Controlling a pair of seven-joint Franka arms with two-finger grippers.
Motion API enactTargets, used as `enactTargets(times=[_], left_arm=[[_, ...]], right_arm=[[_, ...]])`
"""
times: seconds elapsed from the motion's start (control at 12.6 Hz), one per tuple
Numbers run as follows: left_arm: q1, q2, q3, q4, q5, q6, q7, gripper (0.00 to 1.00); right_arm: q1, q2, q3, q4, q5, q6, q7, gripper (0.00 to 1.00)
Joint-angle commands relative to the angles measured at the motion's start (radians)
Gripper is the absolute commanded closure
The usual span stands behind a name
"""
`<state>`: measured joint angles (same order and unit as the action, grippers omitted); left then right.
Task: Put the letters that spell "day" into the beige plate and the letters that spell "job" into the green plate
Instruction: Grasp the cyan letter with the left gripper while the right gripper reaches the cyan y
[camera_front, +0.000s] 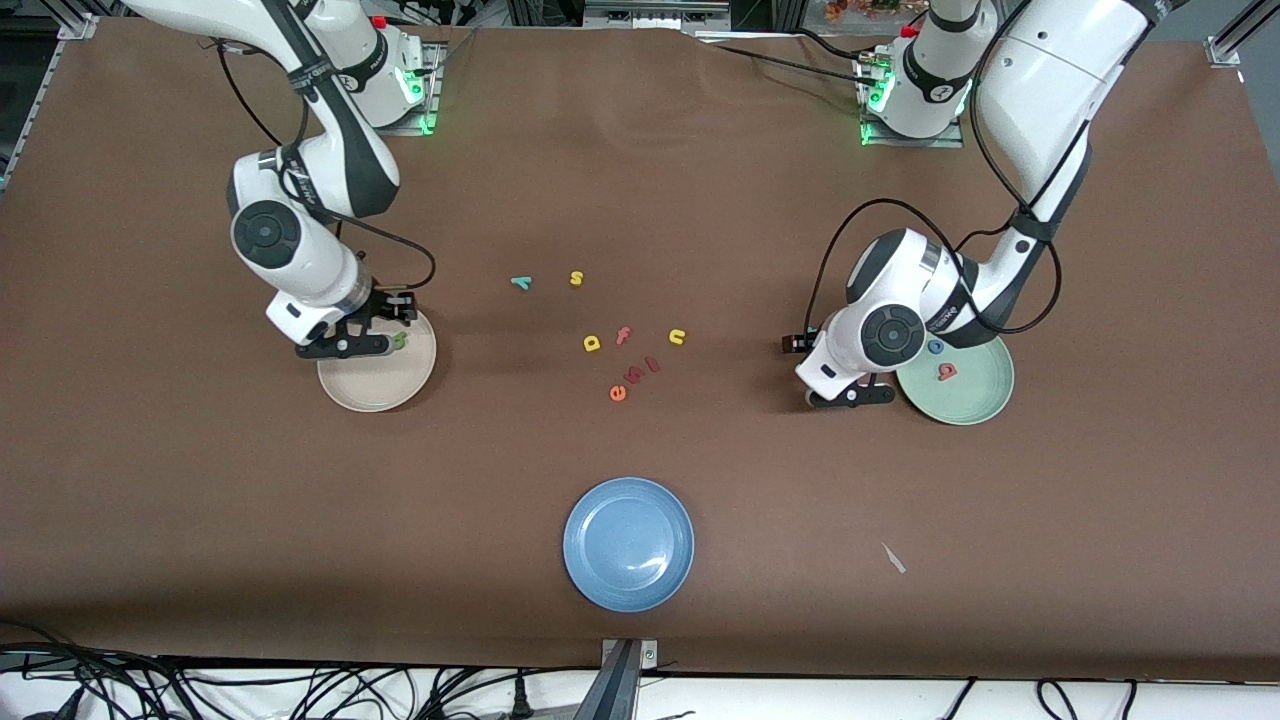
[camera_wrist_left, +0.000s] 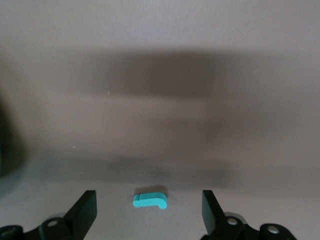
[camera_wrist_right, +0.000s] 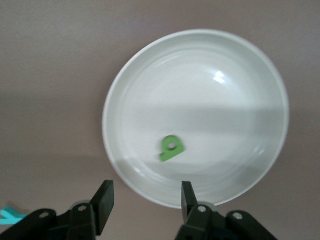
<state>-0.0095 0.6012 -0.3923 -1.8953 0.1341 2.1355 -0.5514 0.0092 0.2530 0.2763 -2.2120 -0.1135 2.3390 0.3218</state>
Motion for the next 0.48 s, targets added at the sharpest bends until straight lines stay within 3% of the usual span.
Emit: enactTargets(times=[0.0, 0.4], left_arm=[[0.010, -0.024, -0.005, -0.068, -0.008, 0.047, -0.012, 0.12], [0.010, -0.023, -0.010, -0.087, -0.008, 0.054, -0.013, 0.30]], right_arm=[[-0.002, 0.009, 0.090, -0.012, 0.014, 0.022, 0.201, 0.37], [0.003, 0.040, 0.201, -0.040, 0.014, 0.097, 0.609, 0.37]])
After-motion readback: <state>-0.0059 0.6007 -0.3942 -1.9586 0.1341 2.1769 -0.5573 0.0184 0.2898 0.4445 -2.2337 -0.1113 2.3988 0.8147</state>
